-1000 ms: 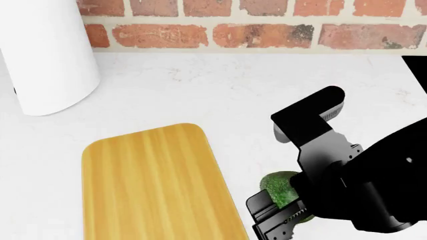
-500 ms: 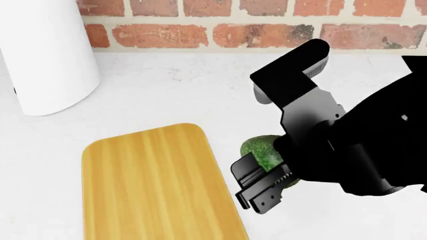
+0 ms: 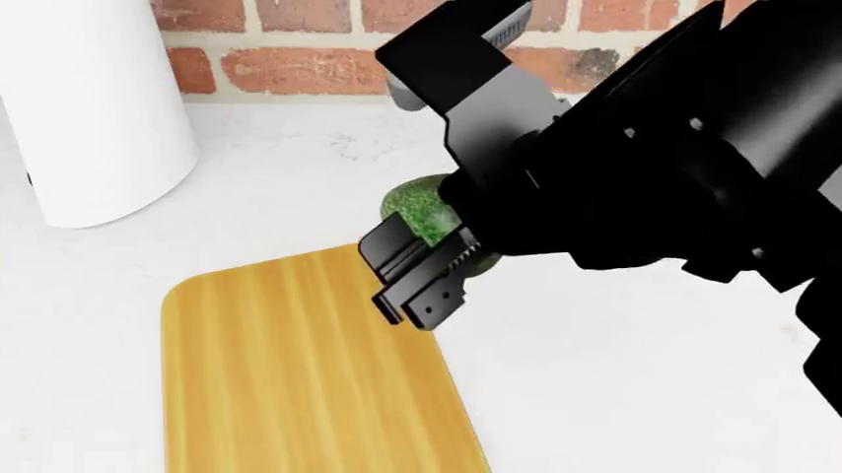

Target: Place the avocado, onion, tomato and bell pepper on the cutting board.

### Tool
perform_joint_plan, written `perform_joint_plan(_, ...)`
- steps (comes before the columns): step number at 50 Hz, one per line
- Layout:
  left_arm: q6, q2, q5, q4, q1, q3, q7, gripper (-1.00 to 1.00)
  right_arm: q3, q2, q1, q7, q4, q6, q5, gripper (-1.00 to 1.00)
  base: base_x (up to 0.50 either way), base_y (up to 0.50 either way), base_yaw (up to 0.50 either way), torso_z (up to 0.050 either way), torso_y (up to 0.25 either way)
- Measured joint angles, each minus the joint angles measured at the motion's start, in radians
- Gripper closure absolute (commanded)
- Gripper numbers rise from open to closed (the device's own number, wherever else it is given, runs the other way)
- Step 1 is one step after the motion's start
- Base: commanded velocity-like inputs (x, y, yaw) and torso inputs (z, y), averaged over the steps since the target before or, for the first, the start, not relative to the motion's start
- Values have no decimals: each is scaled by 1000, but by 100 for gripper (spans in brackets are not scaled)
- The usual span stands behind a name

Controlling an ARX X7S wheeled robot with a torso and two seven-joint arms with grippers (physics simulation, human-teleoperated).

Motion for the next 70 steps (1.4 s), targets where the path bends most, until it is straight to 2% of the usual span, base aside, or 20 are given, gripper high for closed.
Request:
perform_joint_plan(14,13,-8,2,-4,13,-1,4,-100,-60,-127,-11,-112,146,-124,-132,100,0,0,0,0,0)
perform_joint_plan(38,24,-23,-4,-7,26,-13,2,-100,-87,-273,-71,-175,299,-273,-222,100,0,0,0,0,0)
perform_joint_plan(70,33,-33,-14,-11,35,-20,-3,-100,-109,-318,-168,-186,321,-339,-241,100,0,0,0,0,0)
